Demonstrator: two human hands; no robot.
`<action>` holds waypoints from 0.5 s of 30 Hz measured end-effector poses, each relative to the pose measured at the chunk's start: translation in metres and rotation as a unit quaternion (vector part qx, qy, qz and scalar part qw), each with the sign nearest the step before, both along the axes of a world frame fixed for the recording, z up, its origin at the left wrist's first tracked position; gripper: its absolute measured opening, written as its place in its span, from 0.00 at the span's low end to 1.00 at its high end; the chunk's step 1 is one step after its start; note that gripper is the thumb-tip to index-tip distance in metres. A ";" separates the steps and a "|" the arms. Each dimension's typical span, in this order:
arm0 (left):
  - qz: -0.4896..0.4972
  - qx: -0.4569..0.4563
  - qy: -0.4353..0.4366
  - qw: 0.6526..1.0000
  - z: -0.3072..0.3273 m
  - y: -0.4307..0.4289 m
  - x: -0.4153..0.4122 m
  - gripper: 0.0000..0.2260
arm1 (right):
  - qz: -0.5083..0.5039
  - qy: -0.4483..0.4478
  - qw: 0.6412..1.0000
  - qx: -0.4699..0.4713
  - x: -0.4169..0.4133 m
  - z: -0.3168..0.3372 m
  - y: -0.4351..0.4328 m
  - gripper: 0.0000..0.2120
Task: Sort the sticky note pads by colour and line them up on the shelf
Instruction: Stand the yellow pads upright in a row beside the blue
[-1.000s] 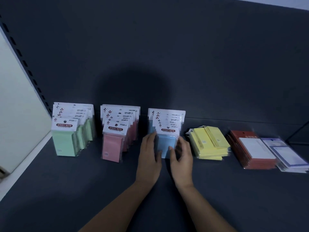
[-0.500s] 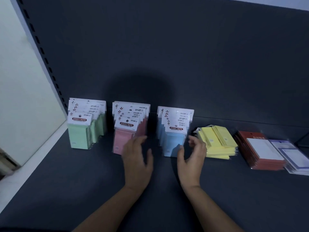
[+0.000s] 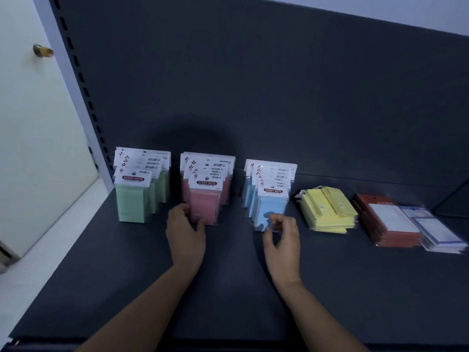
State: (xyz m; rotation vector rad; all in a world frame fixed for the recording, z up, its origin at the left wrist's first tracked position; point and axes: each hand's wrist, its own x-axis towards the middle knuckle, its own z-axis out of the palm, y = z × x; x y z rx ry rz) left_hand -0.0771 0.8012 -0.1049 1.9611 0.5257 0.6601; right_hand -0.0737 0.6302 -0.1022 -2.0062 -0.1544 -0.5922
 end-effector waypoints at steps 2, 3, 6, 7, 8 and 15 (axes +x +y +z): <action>0.004 0.016 0.003 1.000 0.000 0.000 0.001 0.17 | -0.006 0.020 1.000 0.005 -0.003 0.000 -0.004 0.15; 0.015 0.026 0.004 1.000 0.001 -0.001 0.000 0.18 | -0.008 0.033 0.999 0.009 -0.005 0.000 -0.006 0.16; 0.044 0.071 -0.018 0.996 0.008 -0.006 -0.006 0.17 | -0.013 0.080 0.996 0.022 -0.007 0.004 -0.013 0.17; 0.030 0.086 -0.038 0.995 0.011 -0.011 -0.008 0.16 | -0.019 0.093 0.995 0.024 -0.006 0.006 -0.015 0.17; 0.000 0.097 -0.060 0.993 0.015 -0.016 -0.010 0.15 | -0.028 0.102 0.994 0.024 -0.006 0.009 -0.018 0.16; -0.338 0.076 -0.110 0.932 0.031 -0.077 -0.012 0.09 | -0.134 0.115 0.983 0.041 -0.009 0.024 -0.047 0.11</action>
